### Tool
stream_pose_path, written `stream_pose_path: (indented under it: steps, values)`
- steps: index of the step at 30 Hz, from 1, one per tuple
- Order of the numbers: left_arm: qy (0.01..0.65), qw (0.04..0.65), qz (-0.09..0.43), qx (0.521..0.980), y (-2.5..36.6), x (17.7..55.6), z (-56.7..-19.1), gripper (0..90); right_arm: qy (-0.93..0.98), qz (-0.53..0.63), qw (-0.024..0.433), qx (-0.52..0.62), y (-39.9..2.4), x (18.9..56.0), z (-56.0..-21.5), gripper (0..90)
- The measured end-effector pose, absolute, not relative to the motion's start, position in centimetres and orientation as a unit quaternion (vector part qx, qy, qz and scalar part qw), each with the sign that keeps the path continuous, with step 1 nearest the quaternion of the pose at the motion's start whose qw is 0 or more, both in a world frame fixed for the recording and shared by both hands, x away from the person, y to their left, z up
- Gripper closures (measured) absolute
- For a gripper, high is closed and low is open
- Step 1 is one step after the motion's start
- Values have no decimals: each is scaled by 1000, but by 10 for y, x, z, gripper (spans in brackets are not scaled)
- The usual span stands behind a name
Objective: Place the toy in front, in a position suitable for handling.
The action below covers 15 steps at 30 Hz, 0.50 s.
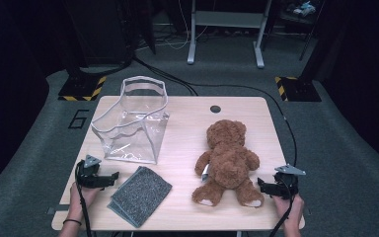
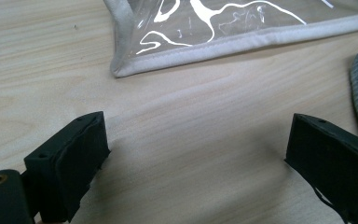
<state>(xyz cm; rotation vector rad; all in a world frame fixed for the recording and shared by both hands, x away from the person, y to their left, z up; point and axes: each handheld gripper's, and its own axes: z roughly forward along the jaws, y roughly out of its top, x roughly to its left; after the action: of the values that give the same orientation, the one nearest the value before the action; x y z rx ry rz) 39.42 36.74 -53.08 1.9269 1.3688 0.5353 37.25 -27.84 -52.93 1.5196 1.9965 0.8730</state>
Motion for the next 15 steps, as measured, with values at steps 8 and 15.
stream_pose_path:
  steps: [8,15]
  values:
    - [528,370,219,732,364,388,-513,41,730,319,240,555,-278,373,-529,80]
    - [506,389,249,728,352,389,-472,44,729,319,240,556,-278,372,-529,80]
